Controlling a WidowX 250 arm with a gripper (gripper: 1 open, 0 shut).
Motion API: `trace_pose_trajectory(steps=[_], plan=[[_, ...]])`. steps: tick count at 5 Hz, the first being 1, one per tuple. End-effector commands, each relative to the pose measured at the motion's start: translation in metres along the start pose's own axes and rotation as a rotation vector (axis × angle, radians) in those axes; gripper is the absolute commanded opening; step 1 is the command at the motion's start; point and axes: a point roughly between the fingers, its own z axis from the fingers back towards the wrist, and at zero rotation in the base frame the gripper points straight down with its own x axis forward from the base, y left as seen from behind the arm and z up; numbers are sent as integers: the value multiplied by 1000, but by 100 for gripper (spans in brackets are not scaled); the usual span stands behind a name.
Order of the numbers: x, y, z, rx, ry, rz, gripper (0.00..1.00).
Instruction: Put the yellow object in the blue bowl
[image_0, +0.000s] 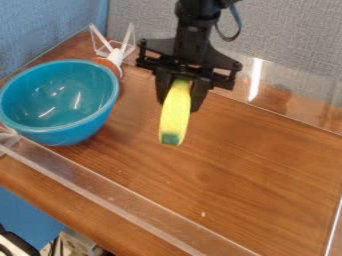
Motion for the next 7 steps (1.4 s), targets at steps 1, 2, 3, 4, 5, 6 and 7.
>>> trace_pose_trajectory(steps=[1, 2, 3, 4, 5, 6, 7], plan=[[3, -3, 17, -42, -63, 86, 0], [1, -15, 17, -54, -65, 144, 0], [2, -25, 25, -89, -77, 73, 0], [5, -26, 33, -109, -97, -1, 0], [12, -19, 44, -97, -112, 66, 0], [14, -18, 49, -79, -124, 124, 0], [15, -22, 51, -74, -129, 182, 0]])
